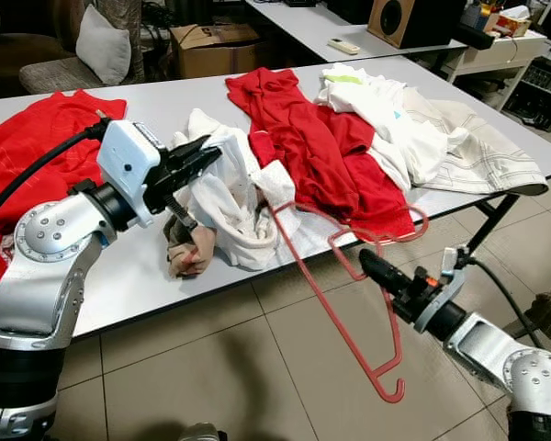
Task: Hang hanger
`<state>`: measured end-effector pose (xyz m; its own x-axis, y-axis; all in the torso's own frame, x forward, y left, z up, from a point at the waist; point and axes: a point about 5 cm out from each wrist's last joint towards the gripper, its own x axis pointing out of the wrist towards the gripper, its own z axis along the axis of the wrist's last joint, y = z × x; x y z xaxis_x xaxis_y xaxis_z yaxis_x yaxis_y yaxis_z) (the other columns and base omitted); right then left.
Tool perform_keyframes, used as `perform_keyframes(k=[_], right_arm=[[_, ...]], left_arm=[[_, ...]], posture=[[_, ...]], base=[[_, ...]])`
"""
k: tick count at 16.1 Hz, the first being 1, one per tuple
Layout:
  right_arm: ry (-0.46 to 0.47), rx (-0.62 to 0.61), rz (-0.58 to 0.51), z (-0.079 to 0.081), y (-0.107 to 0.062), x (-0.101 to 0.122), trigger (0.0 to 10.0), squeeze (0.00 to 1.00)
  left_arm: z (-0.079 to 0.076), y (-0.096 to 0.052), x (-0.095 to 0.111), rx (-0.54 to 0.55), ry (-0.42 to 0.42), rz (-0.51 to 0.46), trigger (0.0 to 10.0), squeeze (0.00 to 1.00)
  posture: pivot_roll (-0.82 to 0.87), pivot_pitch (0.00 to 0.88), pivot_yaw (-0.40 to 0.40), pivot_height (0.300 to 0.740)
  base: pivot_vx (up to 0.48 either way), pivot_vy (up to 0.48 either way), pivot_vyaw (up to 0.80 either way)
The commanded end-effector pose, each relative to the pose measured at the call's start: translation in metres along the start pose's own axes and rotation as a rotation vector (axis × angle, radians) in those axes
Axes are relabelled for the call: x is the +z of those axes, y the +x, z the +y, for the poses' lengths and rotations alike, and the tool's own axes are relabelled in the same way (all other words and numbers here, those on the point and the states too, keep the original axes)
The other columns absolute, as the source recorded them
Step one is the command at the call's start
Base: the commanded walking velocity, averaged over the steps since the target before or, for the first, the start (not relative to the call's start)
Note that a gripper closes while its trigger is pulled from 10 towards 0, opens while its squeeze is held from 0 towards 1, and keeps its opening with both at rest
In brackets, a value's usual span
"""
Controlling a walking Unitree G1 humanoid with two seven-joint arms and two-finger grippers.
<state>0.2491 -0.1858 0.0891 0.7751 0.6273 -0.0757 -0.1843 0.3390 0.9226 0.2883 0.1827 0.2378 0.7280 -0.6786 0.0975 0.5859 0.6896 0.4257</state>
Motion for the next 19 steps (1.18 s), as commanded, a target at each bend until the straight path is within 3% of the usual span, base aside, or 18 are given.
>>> perform_keyframes(k=[1,8,11,14,17,18,19], right_arm=[[-0.013,0.025,0.007,0.003,0.001,0.003,10.0,0.0],[-0.085,0.165,0.158,0.018,-0.003,-0.007,10.0,0.0],[-0.089,0.143,0.108,0.013,0.006,-0.002,10.0,0.0],[-0.071,0.1,0.057,0.005,0.026,0.003,10.0,0.0],[-0.032,0.054,-0.044,0.003,0.048,0.012,10.0,0.0],[-0.019,-0.02,-0.089,0.002,0.067,0.012,10.0,0.0],[0.018,-0.009,-0.116,0.009,0.083,0.011,10.0,0.0]], left_arm=[[-0.004,0.003,0.009,-0.048,-0.001,-0.05,0.0,0.0],[-0.012,0.007,0.01,-0.101,-0.008,-0.066,0.0,0.0],[-0.015,0.009,0.011,-0.121,-0.014,-0.077,0.0,0.0],[-0.022,0.008,0.012,-0.19,-0.036,-0.062,0.0,0.0],[-0.035,0.002,-0.01,-0.278,-0.067,0.11,0.0,0.0],[-0.044,0.003,-0.021,-0.29,-0.067,0.166,0.0,0.0],[-0.05,0.007,-0.025,-0.286,-0.09,0.179,0.0,0.0]], posture=[[0.0,0.0,-0.049,0.74],[0.0,0.0,-0.051,0.74],[0.0,0.0,-0.045,0.74],[0.01,0.0,-0.043,0.74],[0.01,0.0,-0.043,0.74],[0.01,0.0,-0.04,0.74],[0.02,0.0,-0.039,0.74]], base=[[0.0,0.0,0.0],[0.0,0.0,0.0],[0.0,0.0,0.0],[0.0,0.0,0.0],[0.0,0.0,0.0],[0.0,0.0,0.0],[0.0,0.0,0.0]])
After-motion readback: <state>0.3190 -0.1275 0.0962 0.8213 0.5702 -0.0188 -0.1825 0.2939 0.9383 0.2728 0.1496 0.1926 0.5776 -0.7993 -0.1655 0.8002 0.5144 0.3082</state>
